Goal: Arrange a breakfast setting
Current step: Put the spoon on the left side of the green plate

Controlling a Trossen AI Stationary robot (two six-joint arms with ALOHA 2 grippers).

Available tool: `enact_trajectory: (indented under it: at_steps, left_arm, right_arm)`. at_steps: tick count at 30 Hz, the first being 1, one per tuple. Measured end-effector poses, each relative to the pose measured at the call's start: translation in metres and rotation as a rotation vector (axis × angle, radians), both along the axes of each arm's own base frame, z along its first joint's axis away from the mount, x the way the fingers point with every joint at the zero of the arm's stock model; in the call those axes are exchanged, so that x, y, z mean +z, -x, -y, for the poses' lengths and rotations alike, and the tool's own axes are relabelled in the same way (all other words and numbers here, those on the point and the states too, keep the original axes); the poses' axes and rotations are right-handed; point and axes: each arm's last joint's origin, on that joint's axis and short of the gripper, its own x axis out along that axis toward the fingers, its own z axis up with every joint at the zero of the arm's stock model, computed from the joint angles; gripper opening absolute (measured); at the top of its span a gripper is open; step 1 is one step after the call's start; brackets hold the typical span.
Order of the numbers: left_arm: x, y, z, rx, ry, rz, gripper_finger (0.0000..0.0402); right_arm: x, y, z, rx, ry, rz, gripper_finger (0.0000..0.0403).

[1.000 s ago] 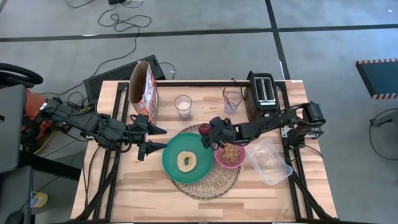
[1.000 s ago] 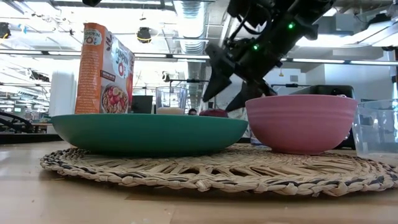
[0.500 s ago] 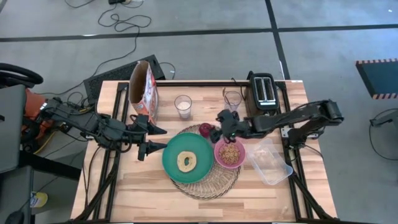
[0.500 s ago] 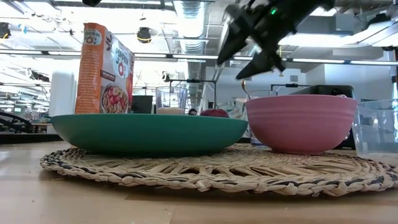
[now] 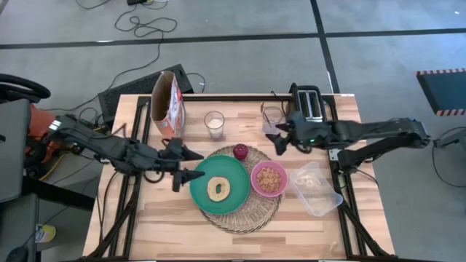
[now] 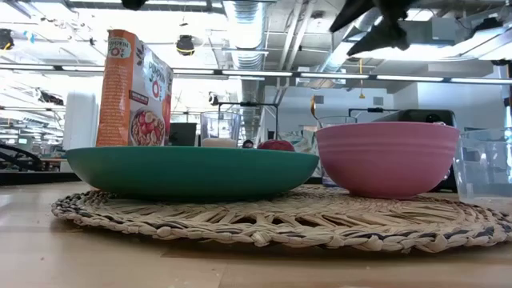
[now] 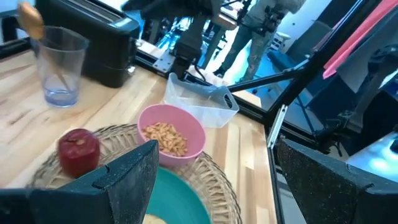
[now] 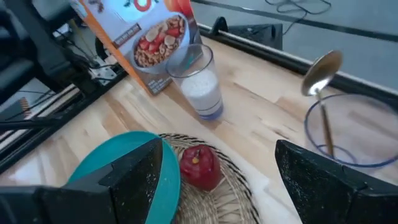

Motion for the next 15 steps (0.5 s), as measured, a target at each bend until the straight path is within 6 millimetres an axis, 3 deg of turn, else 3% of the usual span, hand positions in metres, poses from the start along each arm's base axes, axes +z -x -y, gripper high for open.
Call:
enact_trajectory:
  at_steps: [7,15]
  left_arm:
    - [0.002,-0.049,-0.001,0.066,-0.017,-0.039,0.0313]
    - [0.014,-0.122,-0.012,0.164,-0.033,-0.064,0.0313]
  right_arm:
    - [0.016,0.035,0.003,0.036,0.069,-0.01,0.0337]
    - [0.027,0.065,0.003,0.13,0.134,-0.001,0.0337]
